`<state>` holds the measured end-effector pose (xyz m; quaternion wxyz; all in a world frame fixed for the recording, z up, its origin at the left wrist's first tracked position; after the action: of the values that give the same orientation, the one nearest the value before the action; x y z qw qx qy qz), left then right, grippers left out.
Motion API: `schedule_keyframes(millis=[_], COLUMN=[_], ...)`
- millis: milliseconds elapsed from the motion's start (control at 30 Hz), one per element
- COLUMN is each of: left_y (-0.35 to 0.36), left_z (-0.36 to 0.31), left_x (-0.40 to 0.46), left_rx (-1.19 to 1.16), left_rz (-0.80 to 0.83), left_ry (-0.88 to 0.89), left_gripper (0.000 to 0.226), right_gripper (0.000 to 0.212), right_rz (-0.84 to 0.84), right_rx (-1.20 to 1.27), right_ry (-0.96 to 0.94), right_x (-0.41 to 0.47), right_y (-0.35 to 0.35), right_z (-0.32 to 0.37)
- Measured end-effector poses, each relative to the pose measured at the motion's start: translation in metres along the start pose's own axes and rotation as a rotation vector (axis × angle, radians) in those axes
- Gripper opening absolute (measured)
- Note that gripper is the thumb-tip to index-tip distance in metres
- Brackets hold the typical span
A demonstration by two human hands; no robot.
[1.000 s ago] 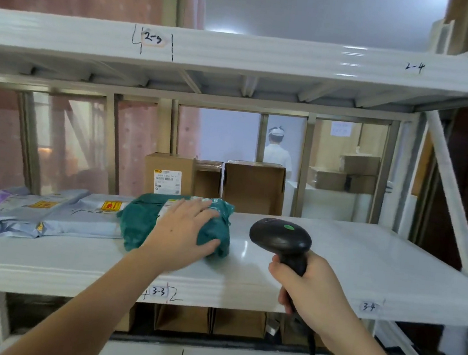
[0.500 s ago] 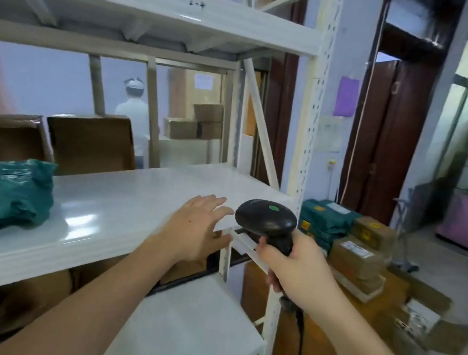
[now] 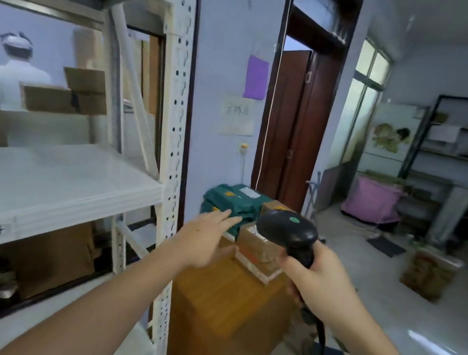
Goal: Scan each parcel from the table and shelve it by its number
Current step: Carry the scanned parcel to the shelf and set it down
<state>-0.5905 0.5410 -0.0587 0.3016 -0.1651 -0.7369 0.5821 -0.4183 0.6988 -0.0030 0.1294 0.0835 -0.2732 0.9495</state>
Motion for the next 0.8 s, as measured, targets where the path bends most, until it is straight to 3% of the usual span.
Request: schedule_keyframes(millis=[300,800], left_y=[0.088,0.232], left_z=[-0.022,0.070], left_x=[0.121,0.308], left_rx=[-0.058,-0.054], left_rz=[0.109,0.289], left_ry=[0.018,-0.084], left_gripper=[0.078,0.077], right_gripper=[0.008,0.010], right_rz=[-0.084,-0.062], right_rx=[-0.134,-0.100], right_ry=[0.114,0.297], right_x=[0.077,0.267], right_y=[-0.052,-0.037], right_z=[-0.103,-0.227])
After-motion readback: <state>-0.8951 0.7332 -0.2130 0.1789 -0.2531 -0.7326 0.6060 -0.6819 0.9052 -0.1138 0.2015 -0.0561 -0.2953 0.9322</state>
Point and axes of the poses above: each hand's wrist, its own x-axis towards the middle knuckle, its own y-axis out of the palm, z = x × y, the point moved 7 cm from there along x, towards the middle knuckle, and after that the axes turned 2 degrees about -x, right-handed, at the moved point
